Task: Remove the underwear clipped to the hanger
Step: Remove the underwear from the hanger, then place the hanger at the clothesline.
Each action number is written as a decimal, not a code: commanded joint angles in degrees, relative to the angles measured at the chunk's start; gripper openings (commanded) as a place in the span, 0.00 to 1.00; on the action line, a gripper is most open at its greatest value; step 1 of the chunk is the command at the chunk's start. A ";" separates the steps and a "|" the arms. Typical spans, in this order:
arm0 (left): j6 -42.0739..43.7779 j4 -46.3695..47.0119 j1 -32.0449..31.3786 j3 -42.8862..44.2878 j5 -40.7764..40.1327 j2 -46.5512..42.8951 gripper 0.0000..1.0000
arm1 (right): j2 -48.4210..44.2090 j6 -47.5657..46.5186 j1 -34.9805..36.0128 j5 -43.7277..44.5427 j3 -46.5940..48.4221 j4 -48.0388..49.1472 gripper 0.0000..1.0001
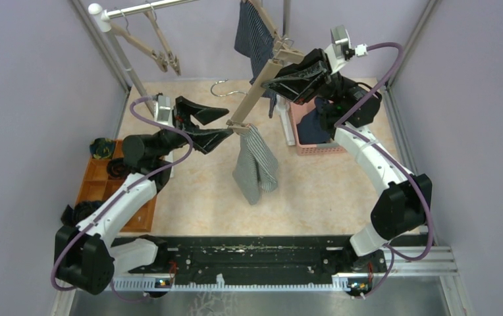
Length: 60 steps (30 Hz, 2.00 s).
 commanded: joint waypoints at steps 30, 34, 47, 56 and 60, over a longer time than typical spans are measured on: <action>-10.68 16.89 0.10 2.37 3.41 8.51 0.64 | 0.28 -0.48 0.84 2.19 2.67 1.72 0.00; -12.65 18.91 -0.08 2.92 4.41 9.98 0.62 | 0.11 -0.65 0.86 2.26 2.63 1.70 0.00; -13.96 20.93 -0.28 3.55 7.50 10.37 0.05 | 0.14 -1.24 0.95 2.44 2.46 1.04 0.00; -16.21 23.27 -0.25 4.34 7.84 10.60 0.42 | 0.51 -0.84 0.94 1.79 2.94 1.22 0.00; -17.71 24.18 -0.26 5.22 7.48 11.89 0.99 | 0.39 -0.63 0.94 1.48 2.59 1.42 0.00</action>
